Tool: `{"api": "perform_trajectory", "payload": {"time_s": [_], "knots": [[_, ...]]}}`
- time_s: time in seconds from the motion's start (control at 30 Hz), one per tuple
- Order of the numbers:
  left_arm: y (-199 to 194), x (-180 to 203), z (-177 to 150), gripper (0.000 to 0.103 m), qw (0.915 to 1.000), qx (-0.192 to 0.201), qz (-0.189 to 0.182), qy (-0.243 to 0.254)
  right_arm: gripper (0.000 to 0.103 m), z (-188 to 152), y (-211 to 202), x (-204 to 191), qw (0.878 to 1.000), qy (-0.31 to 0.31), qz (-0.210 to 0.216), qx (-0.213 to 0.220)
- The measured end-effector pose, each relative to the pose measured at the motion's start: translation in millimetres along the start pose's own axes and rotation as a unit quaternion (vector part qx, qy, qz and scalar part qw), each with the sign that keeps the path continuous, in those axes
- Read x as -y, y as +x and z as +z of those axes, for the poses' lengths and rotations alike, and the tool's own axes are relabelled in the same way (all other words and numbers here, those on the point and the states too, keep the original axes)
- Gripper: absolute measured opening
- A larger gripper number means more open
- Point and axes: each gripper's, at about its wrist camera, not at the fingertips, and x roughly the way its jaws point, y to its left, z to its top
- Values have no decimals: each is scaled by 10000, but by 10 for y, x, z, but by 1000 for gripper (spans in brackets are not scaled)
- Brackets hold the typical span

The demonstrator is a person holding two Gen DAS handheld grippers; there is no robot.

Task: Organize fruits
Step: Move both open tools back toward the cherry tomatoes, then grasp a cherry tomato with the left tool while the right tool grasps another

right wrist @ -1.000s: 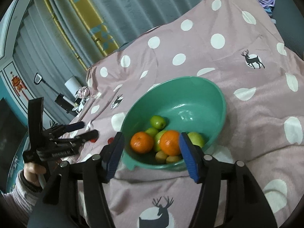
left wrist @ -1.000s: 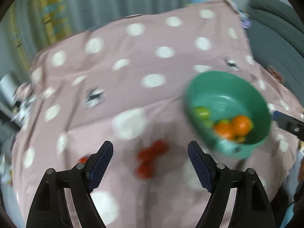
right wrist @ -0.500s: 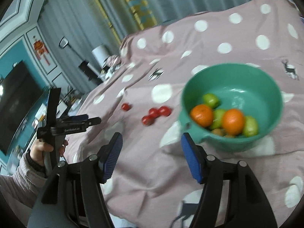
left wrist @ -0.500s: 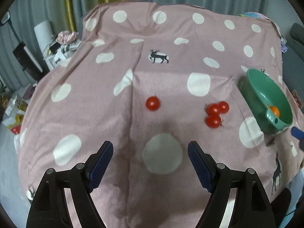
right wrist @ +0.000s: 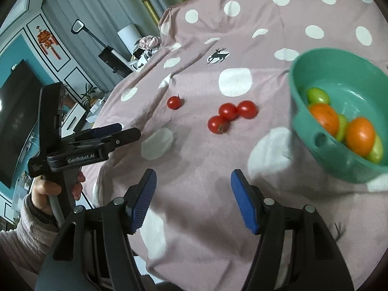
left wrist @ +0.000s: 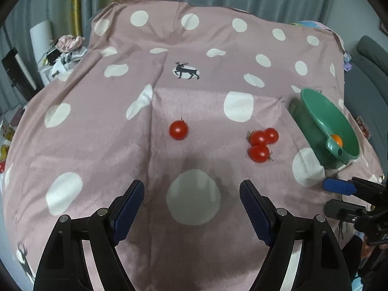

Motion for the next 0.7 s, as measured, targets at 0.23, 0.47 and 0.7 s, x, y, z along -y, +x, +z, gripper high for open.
{"api": "perform_trajectory", "payload": {"time_s": [0.23,0.47,0.7], "knots": [[213,-4,234,81,9993,-113,14,343,65,252,381,52,9993,24,-341,-170],[508,78,470,81,9969,-283,-37,738,60,419,694,107,9981,-102,-450,-418],[802,113,623,75,9941,-509,-75,955,49,514,823,127,9972,-219,-453,-556]]}}
